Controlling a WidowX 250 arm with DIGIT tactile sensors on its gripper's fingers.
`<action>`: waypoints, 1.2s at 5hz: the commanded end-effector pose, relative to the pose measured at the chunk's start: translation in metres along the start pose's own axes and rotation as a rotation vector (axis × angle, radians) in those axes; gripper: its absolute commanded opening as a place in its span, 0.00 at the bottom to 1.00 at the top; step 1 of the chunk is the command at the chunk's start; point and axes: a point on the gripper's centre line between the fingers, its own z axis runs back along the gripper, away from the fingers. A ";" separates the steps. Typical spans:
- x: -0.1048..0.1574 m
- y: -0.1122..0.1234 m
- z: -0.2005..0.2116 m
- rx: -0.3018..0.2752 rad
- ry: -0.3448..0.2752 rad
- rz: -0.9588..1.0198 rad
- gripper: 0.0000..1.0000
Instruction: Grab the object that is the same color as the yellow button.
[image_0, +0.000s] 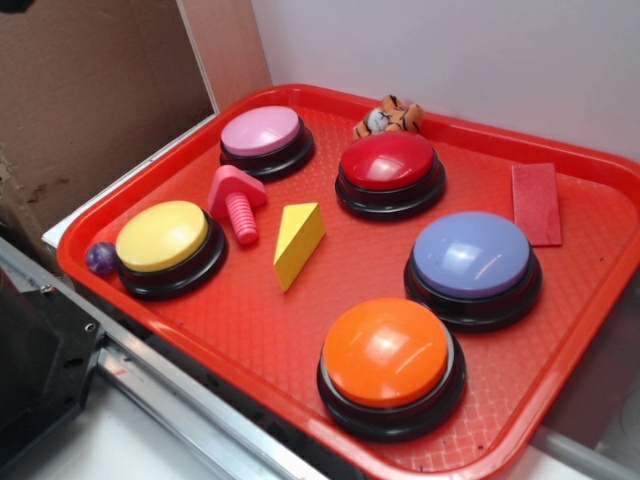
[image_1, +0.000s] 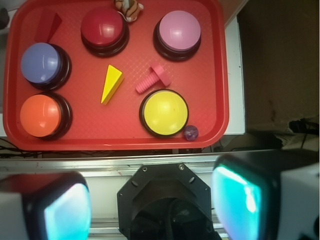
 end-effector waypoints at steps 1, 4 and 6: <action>0.000 0.000 0.000 0.000 0.000 0.000 1.00; 0.049 -0.028 -0.074 -0.002 -0.020 0.240 1.00; 0.071 -0.055 -0.145 0.038 -0.069 0.519 1.00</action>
